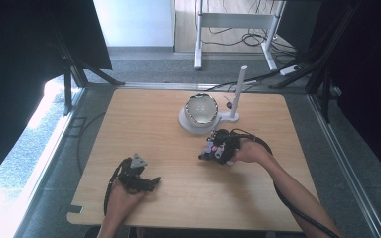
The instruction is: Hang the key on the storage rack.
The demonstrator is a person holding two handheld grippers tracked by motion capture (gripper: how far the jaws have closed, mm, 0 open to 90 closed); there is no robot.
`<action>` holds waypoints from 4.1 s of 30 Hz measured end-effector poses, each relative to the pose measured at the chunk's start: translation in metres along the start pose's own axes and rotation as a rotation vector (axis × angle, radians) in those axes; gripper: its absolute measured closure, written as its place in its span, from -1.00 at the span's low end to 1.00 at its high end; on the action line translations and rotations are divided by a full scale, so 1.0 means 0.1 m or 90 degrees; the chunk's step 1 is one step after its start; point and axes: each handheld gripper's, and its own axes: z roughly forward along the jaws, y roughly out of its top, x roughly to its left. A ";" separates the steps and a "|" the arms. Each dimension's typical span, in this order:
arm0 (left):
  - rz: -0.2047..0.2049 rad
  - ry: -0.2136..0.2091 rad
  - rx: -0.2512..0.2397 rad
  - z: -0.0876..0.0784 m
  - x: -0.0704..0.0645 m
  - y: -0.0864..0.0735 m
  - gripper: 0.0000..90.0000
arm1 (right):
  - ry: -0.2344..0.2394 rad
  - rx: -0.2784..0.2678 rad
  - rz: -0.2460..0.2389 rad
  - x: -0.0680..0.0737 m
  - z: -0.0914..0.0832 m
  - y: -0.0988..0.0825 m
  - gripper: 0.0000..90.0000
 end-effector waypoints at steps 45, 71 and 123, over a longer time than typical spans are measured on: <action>-0.002 0.001 -0.003 0.00 0.00 0.00 -0.86 | -0.057 -0.099 0.222 -0.94 -1.35 -0.80 -0.18; -0.002 -0.001 -0.002 0.00 0.00 0.00 -0.86 | -0.158 -0.152 0.297 -1.44 -1.89 -0.67 -0.18; -0.002 0.000 -0.001 0.00 0.00 0.00 -0.86 | -0.096 -0.135 0.304 -1.43 -1.05 -0.67 -0.22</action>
